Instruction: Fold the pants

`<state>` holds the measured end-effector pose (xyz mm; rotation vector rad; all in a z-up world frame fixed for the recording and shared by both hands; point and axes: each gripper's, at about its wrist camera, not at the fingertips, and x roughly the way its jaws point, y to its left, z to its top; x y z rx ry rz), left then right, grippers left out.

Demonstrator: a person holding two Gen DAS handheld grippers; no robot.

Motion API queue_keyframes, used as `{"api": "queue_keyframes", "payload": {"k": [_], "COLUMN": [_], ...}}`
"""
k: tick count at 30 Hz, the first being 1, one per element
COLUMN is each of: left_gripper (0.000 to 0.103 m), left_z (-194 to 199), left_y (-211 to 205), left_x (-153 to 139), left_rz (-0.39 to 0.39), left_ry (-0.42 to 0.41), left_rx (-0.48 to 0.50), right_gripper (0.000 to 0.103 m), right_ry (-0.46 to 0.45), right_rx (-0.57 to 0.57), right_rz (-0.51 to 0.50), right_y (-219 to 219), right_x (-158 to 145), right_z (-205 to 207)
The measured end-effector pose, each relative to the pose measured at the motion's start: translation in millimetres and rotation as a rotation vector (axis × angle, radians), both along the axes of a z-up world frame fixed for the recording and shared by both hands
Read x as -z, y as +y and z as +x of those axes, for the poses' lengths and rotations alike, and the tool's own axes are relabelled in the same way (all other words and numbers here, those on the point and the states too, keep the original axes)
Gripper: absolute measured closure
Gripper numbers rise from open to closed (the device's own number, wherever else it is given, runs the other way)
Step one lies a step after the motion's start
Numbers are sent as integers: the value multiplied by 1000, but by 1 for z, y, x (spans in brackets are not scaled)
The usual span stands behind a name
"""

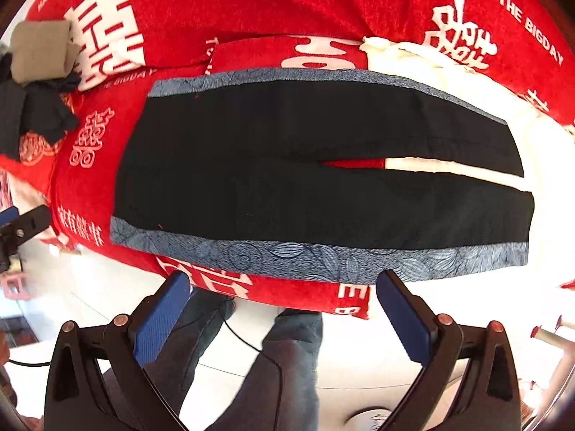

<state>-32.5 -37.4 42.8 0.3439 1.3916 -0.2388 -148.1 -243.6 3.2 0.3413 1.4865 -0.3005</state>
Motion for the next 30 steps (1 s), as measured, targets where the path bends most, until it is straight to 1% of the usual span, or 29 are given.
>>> {"api": "queue_keyframes", "payload": {"k": [3, 5, 8, 11, 14, 17, 20, 22, 23, 25, 26, 28, 29, 30], "left_gripper": [0, 0, 0, 0, 0, 0, 0, 0, 0, 0, 0, 0, 0, 4], "left_z": [4, 9, 16, 20, 23, 25, 29, 32, 34, 36, 36, 37, 37, 37], "left_y": [5, 11, 16, 21, 27, 33, 41, 51, 56, 72, 78, 95, 105, 114], "left_x": [13, 30, 56, 85, 105, 120, 134, 141, 144, 150, 153, 160, 165, 170], "left_rz": [2, -15, -21, -17, -41, -41, -87, -144, -174, -223, -234, -268, -300, -347], "left_ry": [5, 17, 40, 57, 68, 56, 59, 57, 55, 40, 36, 49, 71, 99], "left_rx": [17, 25, 44, 56, 53, 46, 31, 13, 0, -45, -67, -116, -149, -174], "right_gripper": [0, 0, 0, 0, 0, 0, 0, 0, 0, 0, 0, 0, 0, 4], "right_ry": [6, 8, 10, 20, 28, 34, 14, -7, -28, -107, -147, -220, -240, -254], "right_rx": [0, 8, 20, 33, 41, 51, 67, 78, 85, 105, 114, 139, 155, 183], "right_rz": [11, 15, 6, -12, -22, -13, 7, 42, 71, 193, 270, 474, 557, 656], "right_y": [-2, -2, 0, 4, 9, 14, 18, 21, 23, 26, 28, 34, 38, 45], "right_x": [5, 10, 19, 34, 52, 69, 81, 89, 92, 98, 101, 116, 126, 141], "right_z": [1, 2, 7, 11, 16, 18, 19, 20, 20, 20, 19, 18, 17, 16]}}
